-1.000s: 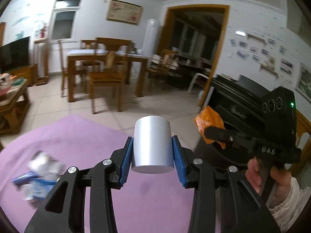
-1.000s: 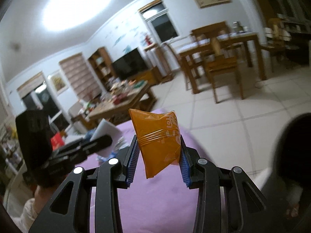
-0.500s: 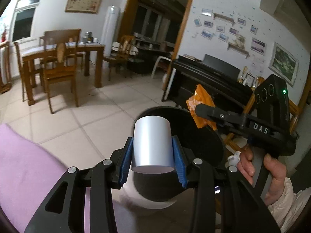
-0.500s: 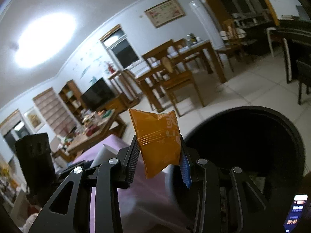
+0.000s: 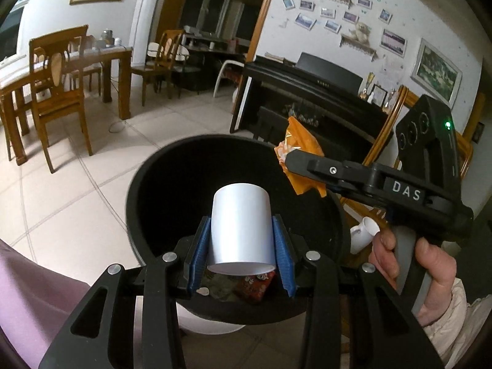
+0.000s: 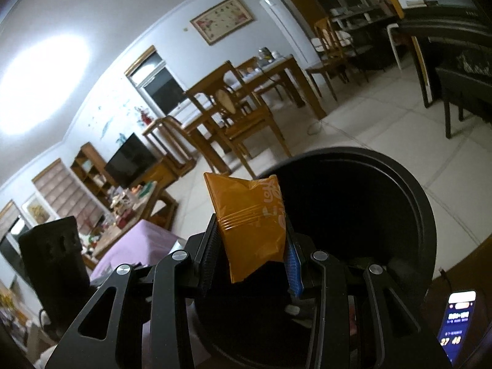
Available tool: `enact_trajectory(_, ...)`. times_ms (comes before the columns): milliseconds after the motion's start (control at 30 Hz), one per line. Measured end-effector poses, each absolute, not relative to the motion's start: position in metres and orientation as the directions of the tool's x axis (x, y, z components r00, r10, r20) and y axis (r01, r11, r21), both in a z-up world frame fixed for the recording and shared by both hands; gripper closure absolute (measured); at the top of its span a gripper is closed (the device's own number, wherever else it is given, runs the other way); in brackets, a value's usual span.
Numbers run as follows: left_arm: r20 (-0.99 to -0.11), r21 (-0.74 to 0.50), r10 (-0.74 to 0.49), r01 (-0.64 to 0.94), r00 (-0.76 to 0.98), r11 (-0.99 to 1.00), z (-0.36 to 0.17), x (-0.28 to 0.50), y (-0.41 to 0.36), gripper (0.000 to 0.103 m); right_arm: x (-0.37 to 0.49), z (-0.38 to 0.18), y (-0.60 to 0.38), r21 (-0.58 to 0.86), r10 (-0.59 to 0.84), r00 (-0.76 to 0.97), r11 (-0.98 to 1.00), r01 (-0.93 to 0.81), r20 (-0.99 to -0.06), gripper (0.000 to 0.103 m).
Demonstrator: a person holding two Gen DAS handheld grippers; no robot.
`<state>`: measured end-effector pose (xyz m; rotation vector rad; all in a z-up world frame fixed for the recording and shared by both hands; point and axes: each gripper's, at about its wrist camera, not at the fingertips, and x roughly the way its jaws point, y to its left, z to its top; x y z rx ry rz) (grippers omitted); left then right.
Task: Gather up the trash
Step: 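Carry the paper roll and orange bag over the black bin and open both tools, then move both open tools back over the table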
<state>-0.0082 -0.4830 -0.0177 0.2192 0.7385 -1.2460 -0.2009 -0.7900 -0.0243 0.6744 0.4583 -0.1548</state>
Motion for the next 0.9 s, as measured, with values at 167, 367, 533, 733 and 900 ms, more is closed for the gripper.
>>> enact_trajectory(167,-0.634,-0.234,-0.764,0.913,0.118,0.334,-0.023,-0.007,-0.488,0.064,-0.193,-0.036,-0.797,0.580,0.010,0.884,0.758,0.298,-0.467,0.065)
enact_trajectory(367,-0.657,-0.202,-0.742,0.917,0.134,0.344,-0.022,-0.012,-0.496,0.057,-0.187,-0.032,-0.786,0.602,0.025,0.880,0.739,0.303,-0.473,0.051)
enact_trajectory(533,-0.609,-0.143,-0.759,0.909,0.231,0.391,-0.009,-0.018,-0.486,0.005,-0.193,-0.028,-0.783,0.634,0.050,0.898,0.725,0.268,-0.436,0.019)
enact_trajectory(733,-0.599,-0.126,-0.758,0.903,0.260,0.410,0.002,-0.021,-0.472,0.005,-0.196,-0.021,-0.776,0.621,0.038,0.901,0.737,0.267,-0.433,0.019)
enact_trajectory(900,-0.578,-0.100,-0.760,0.899,0.297,0.427,0.014,-0.023,-0.447,0.005,-0.189,-0.014,-0.768,0.607,0.051,0.895,0.752,0.258,-0.443,0.019)
